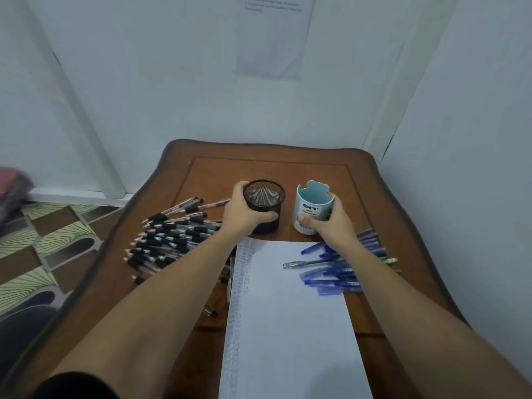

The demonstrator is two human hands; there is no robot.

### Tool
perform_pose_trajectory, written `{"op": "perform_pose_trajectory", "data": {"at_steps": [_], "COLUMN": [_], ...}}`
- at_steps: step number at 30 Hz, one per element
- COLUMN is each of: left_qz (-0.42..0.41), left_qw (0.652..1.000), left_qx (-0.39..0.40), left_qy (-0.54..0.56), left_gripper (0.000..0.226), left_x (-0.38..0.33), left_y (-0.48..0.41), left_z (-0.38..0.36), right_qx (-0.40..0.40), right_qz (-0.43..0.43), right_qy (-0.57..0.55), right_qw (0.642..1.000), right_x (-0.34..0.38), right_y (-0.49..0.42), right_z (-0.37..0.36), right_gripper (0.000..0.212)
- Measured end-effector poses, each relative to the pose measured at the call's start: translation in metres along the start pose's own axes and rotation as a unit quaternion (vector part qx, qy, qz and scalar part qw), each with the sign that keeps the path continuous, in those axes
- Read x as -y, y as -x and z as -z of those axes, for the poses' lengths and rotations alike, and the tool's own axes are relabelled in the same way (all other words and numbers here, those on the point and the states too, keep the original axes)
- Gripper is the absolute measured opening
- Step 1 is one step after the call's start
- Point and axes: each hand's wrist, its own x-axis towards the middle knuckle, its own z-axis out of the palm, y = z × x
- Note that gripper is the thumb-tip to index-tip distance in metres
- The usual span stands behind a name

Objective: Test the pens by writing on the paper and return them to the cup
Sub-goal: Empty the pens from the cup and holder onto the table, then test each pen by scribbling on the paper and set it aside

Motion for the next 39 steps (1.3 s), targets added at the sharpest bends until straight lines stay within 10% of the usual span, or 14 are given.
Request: {"op": "perform_pose_trajectory", "data": {"at_steps": [14, 20, 25, 39], "left_qz": [-0.005, -0.112, -0.156, -0.14], "left_qw": [0.998, 0.975, 0.922, 0.909], "left_qx": [-0.032, 0.003, 0.129, 0.145], "left_qy": [-0.062, -0.192, -0.329, -0.364], "left_gripper": [0.106, 0.06, 0.04, 0.063], "left_x": [-0.015, 0.007, 0.021, 0.033], "left_y": [0.053, 0.114, 0.16, 0.188], "left_z": [0.012, 0.008, 0.004, -0.007], "right_qx": [-0.024, 0.0, 0.043, 0.004], "right_qz": [0.032, 0.065, 0.105, 0.127], "right_qy": [0.176, 0.244, 0.303, 0.342], "right_qw": [0.984, 0.968, 0.946, 0.931], "right_x": [-0.005, -0.019, -0.04, -0.052], "right_y": [0.058, 0.106, 0.131, 0.096], "right_z": [0.033, 0.049, 0.052, 0.043], "right_gripper": [0.048, 0.009, 0.009, 0.018]}}
